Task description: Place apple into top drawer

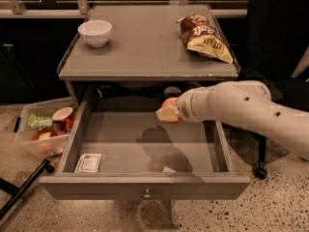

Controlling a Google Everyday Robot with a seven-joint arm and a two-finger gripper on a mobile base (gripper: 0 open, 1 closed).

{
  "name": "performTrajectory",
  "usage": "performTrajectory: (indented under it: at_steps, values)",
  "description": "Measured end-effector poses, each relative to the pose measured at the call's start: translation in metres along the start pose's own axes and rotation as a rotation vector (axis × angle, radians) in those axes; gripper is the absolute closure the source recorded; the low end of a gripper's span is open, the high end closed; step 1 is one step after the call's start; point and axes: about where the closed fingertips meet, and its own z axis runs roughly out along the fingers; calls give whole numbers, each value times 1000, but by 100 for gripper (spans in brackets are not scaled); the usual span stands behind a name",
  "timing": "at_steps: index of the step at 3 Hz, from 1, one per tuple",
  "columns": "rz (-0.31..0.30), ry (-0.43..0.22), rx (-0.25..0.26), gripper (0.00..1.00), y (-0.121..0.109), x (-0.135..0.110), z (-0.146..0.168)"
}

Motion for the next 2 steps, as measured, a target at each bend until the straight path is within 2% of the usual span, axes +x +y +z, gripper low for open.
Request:
performTrajectory:
  at_steps: [1,2]
  values:
    - [34,-36,5,100,-5,53,32]
    - [40,-102,28,100,-11,38,34]
